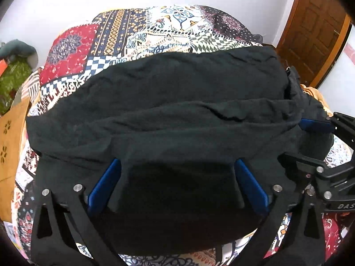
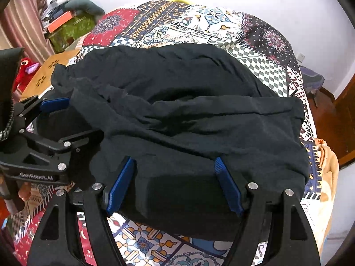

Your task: Fold large clothes

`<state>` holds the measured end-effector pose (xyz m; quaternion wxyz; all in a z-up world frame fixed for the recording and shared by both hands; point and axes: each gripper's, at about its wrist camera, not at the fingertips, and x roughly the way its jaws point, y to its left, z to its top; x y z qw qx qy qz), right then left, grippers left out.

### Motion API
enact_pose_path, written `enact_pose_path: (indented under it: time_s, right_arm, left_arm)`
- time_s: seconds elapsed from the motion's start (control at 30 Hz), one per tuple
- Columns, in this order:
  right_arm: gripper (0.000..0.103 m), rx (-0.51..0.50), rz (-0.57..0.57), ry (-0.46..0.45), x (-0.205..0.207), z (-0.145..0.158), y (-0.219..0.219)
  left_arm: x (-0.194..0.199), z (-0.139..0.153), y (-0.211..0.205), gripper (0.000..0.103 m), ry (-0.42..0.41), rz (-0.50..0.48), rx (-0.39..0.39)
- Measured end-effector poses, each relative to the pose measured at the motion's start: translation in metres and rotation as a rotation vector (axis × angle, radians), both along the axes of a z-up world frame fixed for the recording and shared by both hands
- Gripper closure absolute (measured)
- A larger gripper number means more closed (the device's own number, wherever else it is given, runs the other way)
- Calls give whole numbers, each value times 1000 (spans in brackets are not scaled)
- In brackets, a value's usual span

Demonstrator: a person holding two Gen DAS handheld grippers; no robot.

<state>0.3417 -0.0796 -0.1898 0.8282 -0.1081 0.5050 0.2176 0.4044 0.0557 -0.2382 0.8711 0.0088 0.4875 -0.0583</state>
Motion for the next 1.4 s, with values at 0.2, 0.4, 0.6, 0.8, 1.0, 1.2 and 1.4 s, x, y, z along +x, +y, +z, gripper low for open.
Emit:
enact_pose_path:
  time_s: [0.2,0.4,0.6,0.8,1.0,1.2,1.4]
  right_arm:
    - [31,-45,-9,3,-14,10,-11]
    - [31,-33,-51,6,-22,24,-25]
    - [31,37,-68,16,-25,36,-23]
    - [31,92,-53,11,-26,42,-7]
    - [31,103,-20,30,-23,34,10]
    - [31,106,-25,49,-15,22,22]
    - [30,104,-41,58,-11,9,26]
  left_arm:
    - [-18,11,4,0,-12,5,7]
    - [-61,36,25,0,-63,77,63]
    - [-92,46,81,0,-80,265,-19]
    - [-107,11,140,0,45,432,-359]
    - [-105,-28,164,1,108,484,-758]
    - [-85,-41,175,1,53,509,-875]
    - [-56,-51,171,1,13,534,-826]
